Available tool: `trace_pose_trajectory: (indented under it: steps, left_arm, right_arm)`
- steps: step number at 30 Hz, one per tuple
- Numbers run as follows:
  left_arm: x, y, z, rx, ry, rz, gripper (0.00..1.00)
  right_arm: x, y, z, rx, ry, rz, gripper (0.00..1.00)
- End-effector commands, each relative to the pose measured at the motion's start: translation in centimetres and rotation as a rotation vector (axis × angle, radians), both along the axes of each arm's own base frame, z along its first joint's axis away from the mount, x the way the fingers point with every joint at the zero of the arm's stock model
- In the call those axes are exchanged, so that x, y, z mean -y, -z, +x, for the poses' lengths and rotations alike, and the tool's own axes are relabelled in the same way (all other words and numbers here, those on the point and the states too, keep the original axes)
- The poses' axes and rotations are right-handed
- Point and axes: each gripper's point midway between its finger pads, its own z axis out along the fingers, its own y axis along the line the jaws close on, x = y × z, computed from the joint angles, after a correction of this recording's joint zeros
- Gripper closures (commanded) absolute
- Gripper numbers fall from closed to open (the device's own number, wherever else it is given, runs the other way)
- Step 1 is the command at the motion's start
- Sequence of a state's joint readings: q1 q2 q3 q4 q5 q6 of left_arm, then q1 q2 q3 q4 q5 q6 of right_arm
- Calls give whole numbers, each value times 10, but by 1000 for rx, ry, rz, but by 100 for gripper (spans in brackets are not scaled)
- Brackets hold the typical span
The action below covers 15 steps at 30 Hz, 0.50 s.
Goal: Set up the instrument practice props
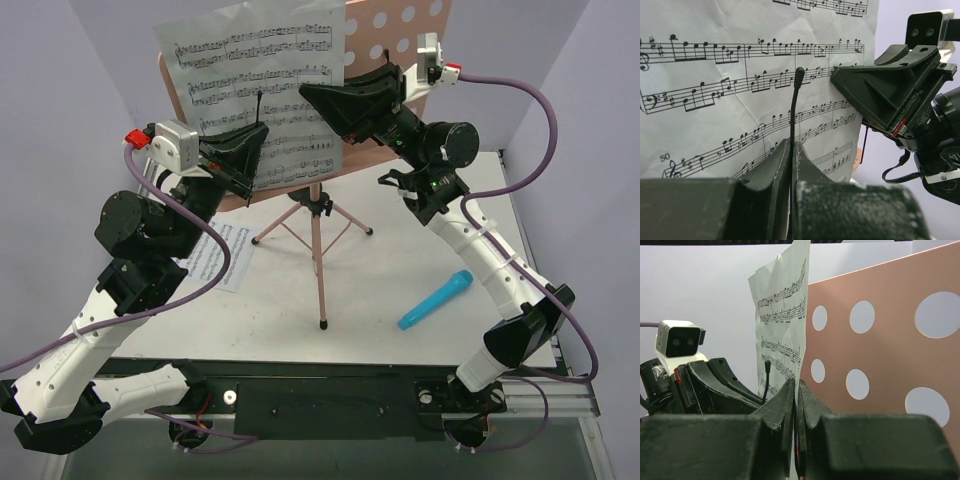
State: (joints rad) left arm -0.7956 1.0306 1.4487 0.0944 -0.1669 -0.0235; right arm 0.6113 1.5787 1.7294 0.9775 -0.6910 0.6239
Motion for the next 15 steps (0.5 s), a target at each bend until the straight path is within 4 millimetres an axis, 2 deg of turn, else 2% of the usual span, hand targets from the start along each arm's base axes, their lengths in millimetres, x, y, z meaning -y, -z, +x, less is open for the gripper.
trace_pose_trajectory:
  steps: [1,15]
  left_arm:
    - [-14,-39,-22,106,39,-110,100]
    - [-14,-38,-20,105,36,-108,100]
  right_arm:
    - [14,-32,-19,108,13,122,100]
    - [6,-34,-19,116,-10,139,100]
